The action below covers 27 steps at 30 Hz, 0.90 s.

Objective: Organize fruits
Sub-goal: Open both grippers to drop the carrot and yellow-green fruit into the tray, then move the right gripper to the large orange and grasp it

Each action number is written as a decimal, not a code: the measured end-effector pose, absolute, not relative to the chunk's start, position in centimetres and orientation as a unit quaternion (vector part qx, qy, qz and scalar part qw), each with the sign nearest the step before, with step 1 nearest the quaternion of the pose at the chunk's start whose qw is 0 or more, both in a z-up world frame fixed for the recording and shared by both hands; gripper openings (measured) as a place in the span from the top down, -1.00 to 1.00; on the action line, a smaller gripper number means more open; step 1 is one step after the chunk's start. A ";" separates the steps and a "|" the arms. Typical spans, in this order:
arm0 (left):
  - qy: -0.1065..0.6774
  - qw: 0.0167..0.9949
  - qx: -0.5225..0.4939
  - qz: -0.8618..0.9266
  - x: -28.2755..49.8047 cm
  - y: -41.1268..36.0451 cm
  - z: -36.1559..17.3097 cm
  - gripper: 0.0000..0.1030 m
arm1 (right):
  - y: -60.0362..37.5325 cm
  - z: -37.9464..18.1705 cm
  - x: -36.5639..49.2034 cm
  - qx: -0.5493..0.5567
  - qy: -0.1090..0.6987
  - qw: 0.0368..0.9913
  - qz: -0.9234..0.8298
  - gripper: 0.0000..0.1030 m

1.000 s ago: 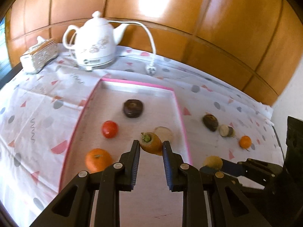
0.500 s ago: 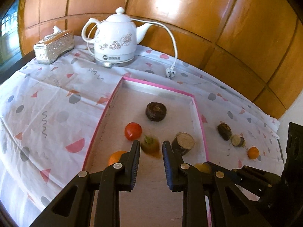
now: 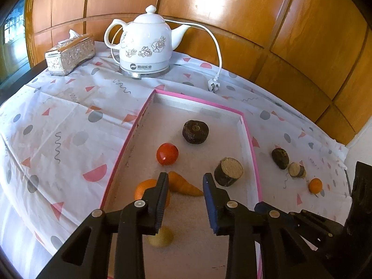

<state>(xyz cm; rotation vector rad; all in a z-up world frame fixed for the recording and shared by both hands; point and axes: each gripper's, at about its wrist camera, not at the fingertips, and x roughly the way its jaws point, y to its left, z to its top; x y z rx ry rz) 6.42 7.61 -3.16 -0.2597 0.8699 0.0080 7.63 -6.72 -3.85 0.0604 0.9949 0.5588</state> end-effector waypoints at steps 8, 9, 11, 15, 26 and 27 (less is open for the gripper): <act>0.419 0.901 -0.116 -0.001 6.2 6.9 -3.1 0.16 | -7.4 -3.5 7.2 0.033 0.463 0.850 0.250 0.36; 0.418 0.901 -0.114 -0.002 6.1 6.7 -3.1 0.14 | -7.5 -3.4 7.1 0.034 0.462 0.851 0.247 0.36; 0.417 0.902 -0.110 -0.005 5.9 6.4 -3.1 0.13 | -7.8 -3.3 7.0 0.033 0.459 0.855 0.240 0.36; 0.412 0.906 -0.097 -0.011 5.7 5.7 -2.9 0.13 | -8.7 -3.0 6.7 0.040 0.449 0.864 0.225 0.36; 0.391 0.918 -0.050 -0.044 4.2 2.4 -2.7 -0.06 | -13.5 -3.9 6.0 0.077 0.449 0.873 0.172 0.36; 0.392 0.918 -0.047 -0.046 4.2 2.1 -2.8 -0.06 | -14.1 -4.1 5.9 0.081 0.450 0.874 0.165 0.36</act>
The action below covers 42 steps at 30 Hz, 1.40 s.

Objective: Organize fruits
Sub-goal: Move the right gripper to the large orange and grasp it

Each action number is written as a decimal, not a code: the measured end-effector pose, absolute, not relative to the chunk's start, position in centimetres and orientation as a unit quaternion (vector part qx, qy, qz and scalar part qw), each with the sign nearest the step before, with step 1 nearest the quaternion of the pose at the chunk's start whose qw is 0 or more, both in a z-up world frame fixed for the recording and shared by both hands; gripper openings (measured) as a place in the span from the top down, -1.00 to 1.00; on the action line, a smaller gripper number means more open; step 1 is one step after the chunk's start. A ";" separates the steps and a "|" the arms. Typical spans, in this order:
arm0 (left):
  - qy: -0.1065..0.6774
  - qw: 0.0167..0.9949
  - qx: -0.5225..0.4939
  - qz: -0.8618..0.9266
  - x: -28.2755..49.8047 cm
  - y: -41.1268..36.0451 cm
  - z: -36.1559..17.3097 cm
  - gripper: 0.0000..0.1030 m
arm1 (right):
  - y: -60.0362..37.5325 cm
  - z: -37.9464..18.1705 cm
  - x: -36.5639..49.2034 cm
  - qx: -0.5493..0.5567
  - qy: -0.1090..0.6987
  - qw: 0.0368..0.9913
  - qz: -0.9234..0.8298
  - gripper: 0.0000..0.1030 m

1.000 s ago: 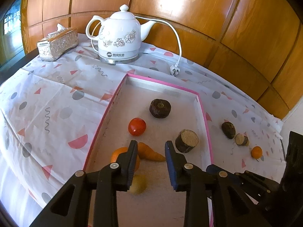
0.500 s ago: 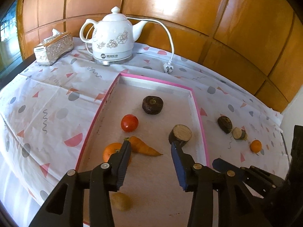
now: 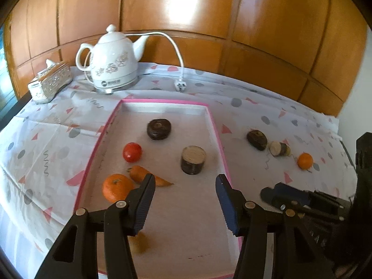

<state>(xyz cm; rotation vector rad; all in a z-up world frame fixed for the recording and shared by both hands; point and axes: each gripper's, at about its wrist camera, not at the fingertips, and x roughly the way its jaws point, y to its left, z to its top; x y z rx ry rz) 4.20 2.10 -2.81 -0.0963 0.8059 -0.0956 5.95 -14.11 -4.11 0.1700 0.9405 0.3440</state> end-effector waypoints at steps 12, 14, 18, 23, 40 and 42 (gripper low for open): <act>0.409 0.907 -0.026 -0.094 4.0 -0.9 -3.5 -0.06 | -21.7 -6.2 5.3 0.122 0.462 0.876 0.069 0.36; 0.410 0.906 -0.020 -0.101 4.1 -1.6 -3.5 -0.07 | -22.7 -6.4 5.3 0.127 0.461 0.876 0.055 0.36; 0.408 0.906 -0.016 -0.114 4.2 -2.6 -3.3 -0.14 | -24.6 -6.5 5.2 0.134 0.458 0.878 0.031 0.36; 0.418 0.899 -0.014 -0.131 4.8 -3.7 -3.5 -0.14 | -26.7 -6.8 5.6 0.145 0.458 0.877 -0.001 0.36; 0.440 0.882 -0.013 -0.168 6.5 -7.2 -4.2 -0.14 | -28.5 -6.9 10.1 0.094 0.448 0.889 -0.034 0.06; 0.442 0.880 -0.013 -0.171 6.8 -7.5 -4.3 -0.14 | -28.4 -7.0 10.6 0.081 0.448 0.890 -0.035 0.06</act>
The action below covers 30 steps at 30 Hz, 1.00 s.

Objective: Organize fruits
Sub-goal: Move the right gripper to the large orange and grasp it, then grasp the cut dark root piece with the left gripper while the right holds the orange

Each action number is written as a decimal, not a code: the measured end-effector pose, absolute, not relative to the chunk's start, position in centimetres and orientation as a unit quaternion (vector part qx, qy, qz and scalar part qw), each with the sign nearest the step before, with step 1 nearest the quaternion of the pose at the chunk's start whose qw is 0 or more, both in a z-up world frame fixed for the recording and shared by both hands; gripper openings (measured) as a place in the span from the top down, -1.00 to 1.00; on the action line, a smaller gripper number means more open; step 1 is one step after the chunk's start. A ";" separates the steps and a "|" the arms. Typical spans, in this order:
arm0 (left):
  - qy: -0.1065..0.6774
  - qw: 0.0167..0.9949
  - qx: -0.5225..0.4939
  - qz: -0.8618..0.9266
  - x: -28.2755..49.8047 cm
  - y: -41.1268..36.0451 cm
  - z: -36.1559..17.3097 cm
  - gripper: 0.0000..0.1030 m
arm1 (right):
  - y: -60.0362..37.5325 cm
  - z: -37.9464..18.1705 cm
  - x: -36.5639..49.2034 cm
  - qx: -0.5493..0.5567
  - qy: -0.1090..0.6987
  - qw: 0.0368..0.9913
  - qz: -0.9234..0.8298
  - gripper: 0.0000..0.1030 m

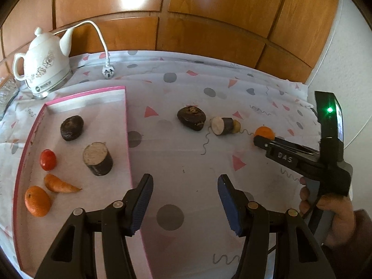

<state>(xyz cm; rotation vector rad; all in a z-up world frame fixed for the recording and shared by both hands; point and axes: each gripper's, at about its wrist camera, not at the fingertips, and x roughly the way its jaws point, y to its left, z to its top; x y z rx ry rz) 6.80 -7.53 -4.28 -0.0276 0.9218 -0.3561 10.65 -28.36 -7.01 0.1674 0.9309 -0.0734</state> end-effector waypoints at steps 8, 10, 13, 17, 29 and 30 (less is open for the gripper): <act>0.457 0.871 -0.025 -0.179 7.9 -8.7 -5.3 -0.12 | -28.3 -7.8 11.7 0.056 0.448 0.892 -0.030 0.24; 0.459 0.869 -0.030 -0.182 8.3 -9.1 -5.4 -0.11 | -28.3 -7.8 11.6 0.049 0.443 0.895 -0.034 0.24; 0.460 0.867 -0.032 -0.188 8.9 -9.9 -5.3 0.07 | -28.5 -7.9 11.4 0.033 0.433 0.899 -0.062 0.24; 0.462 0.864 -0.044 -0.193 10.1 -11.0 -5.1 0.12 | -29.3 -7.9 11.2 0.049 0.428 0.899 -0.072 0.24; 0.478 0.855 -0.054 -0.192 14.2 -14.9 -5.7 0.12 | -30.3 -8.2 11.2 0.078 0.430 0.898 -0.052 0.23; 0.480 0.854 -0.056 -0.191 14.5 -15.2 -5.8 0.12 | -30.2 -8.2 11.2 0.076 0.431 0.898 -0.053 0.23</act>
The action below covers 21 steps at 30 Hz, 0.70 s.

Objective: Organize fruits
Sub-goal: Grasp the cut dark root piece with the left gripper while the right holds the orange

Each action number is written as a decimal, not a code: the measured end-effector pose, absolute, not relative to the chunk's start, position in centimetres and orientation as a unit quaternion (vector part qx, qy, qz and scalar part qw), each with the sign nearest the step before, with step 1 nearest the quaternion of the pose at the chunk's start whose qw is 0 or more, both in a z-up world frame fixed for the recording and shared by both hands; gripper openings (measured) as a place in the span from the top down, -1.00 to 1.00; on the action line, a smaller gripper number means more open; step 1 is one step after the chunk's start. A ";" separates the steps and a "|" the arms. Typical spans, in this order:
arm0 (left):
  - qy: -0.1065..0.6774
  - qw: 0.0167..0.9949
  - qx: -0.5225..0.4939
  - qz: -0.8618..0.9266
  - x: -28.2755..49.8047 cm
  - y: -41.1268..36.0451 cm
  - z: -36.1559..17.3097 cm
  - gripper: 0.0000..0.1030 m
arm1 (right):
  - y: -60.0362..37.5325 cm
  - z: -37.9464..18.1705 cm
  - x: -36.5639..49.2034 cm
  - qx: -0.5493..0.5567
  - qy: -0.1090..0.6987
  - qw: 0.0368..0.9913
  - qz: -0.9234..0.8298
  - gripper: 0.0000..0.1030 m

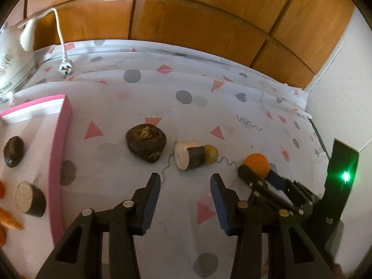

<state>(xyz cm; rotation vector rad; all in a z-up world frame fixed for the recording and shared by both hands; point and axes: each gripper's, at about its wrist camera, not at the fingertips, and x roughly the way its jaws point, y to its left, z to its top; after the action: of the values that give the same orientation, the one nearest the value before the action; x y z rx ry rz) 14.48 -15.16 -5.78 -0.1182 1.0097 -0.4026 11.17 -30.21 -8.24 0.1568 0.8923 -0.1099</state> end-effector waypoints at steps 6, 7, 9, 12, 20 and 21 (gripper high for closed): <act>0.487 0.852 -0.058 -0.182 16.3 -16.6 -6.2 0.12 | -30.1 -8.2 11.2 0.074 0.431 0.897 -0.054 0.22; 0.489 0.851 -0.058 -0.181 16.8 -16.8 -6.3 0.12 | -30.2 -8.2 11.2 0.075 0.431 0.898 -0.053 0.22; 0.494 0.850 -0.058 -0.176 17.4 -17.2 -6.7 0.18 | -30.2 -8.2 11.2 0.078 0.430 0.898 -0.052 0.22; 0.503 0.845 -0.064 -0.167 18.3 -17.3 -7.4 0.24 | -30.3 -8.3 11.2 0.079 0.430 0.898 -0.052 0.22; 0.488 0.849 -0.068 -0.190 16.5 -16.5 -7.2 0.48 | -30.5 -8.3 11.1 0.084 0.429 0.898 -0.049 0.22; 0.486 0.850 -0.070 -0.193 16.0 -16.1 -7.0 0.50 | -30.5 -8.3 11.1 0.084 0.429 0.898 -0.049 0.22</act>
<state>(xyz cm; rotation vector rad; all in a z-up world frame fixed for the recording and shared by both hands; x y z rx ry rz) 15.98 -16.14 -7.05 -0.1480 1.0239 -0.4059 11.10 -30.50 -8.34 0.1738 0.8884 -0.1017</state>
